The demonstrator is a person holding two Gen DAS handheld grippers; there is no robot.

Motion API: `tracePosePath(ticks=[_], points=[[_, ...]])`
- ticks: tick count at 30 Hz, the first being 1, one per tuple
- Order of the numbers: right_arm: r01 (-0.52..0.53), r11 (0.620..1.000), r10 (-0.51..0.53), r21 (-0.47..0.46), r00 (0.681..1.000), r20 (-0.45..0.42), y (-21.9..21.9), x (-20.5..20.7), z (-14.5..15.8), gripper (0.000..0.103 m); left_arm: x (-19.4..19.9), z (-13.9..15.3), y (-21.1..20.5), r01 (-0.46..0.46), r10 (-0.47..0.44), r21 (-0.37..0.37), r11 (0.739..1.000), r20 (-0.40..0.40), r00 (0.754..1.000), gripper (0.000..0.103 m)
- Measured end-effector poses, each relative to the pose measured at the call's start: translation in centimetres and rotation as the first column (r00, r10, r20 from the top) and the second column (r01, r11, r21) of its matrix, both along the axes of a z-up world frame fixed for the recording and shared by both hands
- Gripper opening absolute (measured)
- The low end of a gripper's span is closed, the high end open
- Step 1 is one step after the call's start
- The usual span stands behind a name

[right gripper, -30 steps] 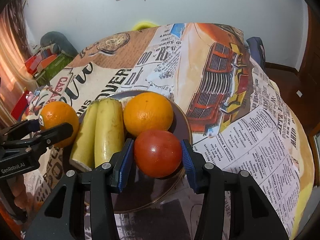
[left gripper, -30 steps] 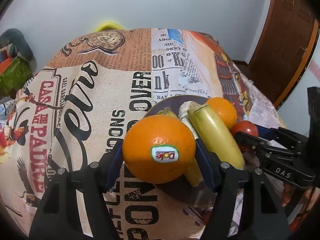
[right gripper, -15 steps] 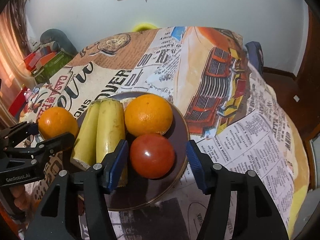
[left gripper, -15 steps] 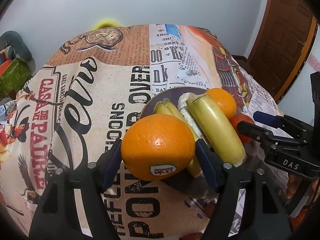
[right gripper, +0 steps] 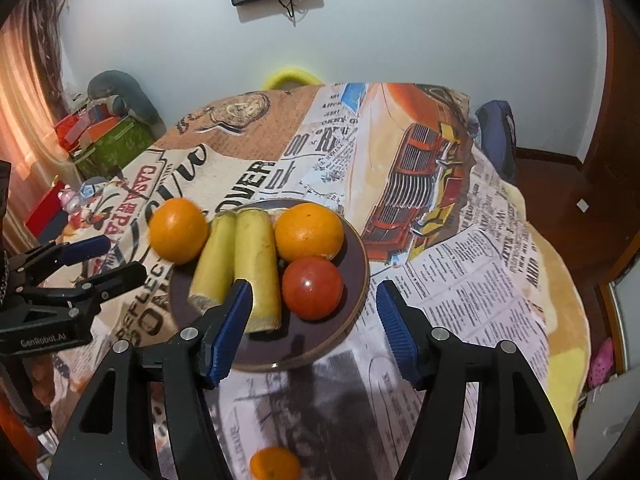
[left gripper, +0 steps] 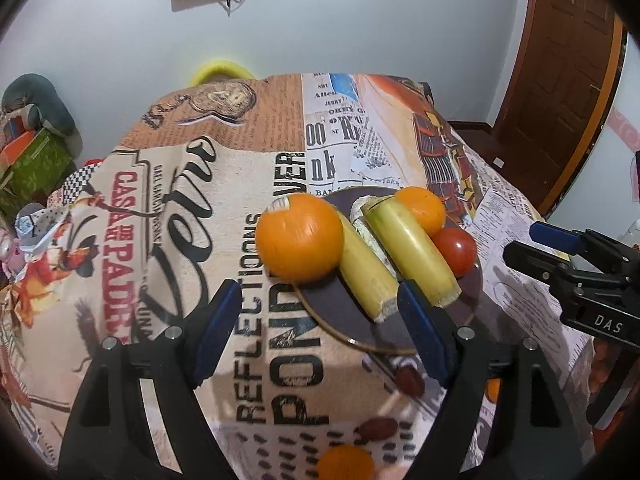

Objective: Organize fruits
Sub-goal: 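Grasp a small mandarin with the left tool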

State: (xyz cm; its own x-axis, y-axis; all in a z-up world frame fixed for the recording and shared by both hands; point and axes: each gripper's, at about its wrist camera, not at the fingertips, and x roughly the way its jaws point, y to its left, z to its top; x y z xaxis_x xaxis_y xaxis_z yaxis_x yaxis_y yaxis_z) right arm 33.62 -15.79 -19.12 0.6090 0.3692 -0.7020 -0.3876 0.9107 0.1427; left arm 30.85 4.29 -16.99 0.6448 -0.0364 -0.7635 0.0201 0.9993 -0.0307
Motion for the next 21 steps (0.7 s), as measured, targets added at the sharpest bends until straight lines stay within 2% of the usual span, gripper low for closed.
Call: tracePosePath(ticks=[10, 15, 21], points=[[-0.012, 1.0, 0.013, -0.023, 1.0, 0.022, 0.1, -3.2, 1.3, 0.062, -4.1, 1.2, 2.3, -0.046, 0.046, -0.001, 0.999, 0.005, 0.999, 0.081], [-0.012, 1.0, 0.012, -0.026, 1.0, 0.014, 0.0, -4.6, 1.2, 0.065, -5.8, 0.7, 2.9, -0.06, 0.06, -0.022, 0.998, -0.017, 0.998, 0.081], [-0.023, 0.999, 0.022, -0.045, 1.0, -0.019, -0.3, -6.5, 0.2, 0.066, -7.7, -0.4, 2.6, -0.054, 0.054, 0.003, 0.999, -0.036, 0.998, 0.081]])
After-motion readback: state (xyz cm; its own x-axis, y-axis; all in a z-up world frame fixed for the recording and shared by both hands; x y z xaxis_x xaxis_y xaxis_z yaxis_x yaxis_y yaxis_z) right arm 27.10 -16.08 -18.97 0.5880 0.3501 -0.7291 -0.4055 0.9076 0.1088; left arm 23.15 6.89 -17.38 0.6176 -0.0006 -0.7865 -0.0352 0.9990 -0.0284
